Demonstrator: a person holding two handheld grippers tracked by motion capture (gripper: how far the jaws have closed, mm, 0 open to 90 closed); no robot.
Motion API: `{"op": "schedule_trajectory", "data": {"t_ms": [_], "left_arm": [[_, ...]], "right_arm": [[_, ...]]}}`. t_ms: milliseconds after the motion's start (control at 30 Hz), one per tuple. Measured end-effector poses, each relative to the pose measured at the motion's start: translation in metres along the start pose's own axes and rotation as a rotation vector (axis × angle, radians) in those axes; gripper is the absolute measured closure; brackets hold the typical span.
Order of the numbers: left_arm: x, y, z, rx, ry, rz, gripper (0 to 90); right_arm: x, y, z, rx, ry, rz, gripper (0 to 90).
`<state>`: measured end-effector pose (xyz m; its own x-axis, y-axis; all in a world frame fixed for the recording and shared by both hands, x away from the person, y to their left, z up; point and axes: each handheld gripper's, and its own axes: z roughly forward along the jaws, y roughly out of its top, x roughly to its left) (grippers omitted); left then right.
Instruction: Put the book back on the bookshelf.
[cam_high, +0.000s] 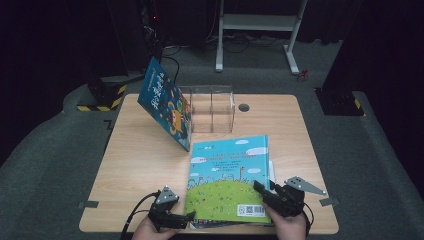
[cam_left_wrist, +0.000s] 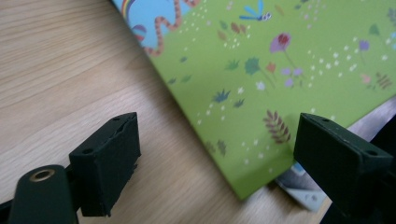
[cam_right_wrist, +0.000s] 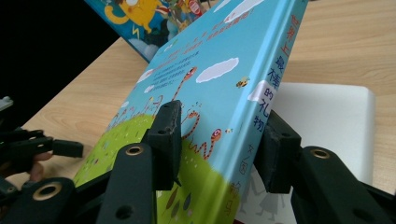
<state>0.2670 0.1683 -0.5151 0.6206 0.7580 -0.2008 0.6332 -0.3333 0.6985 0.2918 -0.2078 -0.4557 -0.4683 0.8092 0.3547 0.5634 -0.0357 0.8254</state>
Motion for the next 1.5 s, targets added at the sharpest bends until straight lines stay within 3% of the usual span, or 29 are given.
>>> {"op": "schedule_trajectory", "data": {"t_ms": [167, 400, 533, 967, 1200, 1400, 1467, 1500], "left_arm": [[-0.001, -0.011, -0.007, -0.005, 0.023, 0.011, 14.8], [-0.010, -0.016, -0.003, -0.002, 0.073, 0.072, 18.1], [-0.006, -0.012, -0.002, -0.010, 0.039, 0.025, 17.4], [0.002, 0.000, 0.008, -0.016, 0.045, 0.015, 17.9], [0.007, 0.006, 0.012, -0.019, 0.059, 0.007, 18.1], [0.013, 0.012, 0.017, -0.029, 0.095, -0.014, 18.8], [0.017, 0.017, 0.019, -0.039, 0.104, -0.025, 19.2], [0.020, 0.019, 0.021, -0.040, 0.103, -0.030, 19.2]], "right_arm": [[0.002, 0.000, 0.001, -0.009, -0.011, -0.006, 56.2], [0.001, 0.001, 0.002, -0.007, -0.013, 0.001, 56.1], [0.002, 0.001, 0.001, -0.016, -0.012, -0.009, 56.3], [0.006, 0.002, -0.005, -0.095, -0.034, -0.032, 58.0], [0.008, 0.002, -0.008, -0.128, -0.038, -0.036, 59.8], [0.009, 0.003, -0.009, -0.147, -0.030, -0.043, 61.6], [0.009, 0.003, -0.011, -0.172, -0.005, -0.062, 63.0], [0.011, 0.004, -0.011, -0.169, -0.019, -0.060, 62.9]]}}
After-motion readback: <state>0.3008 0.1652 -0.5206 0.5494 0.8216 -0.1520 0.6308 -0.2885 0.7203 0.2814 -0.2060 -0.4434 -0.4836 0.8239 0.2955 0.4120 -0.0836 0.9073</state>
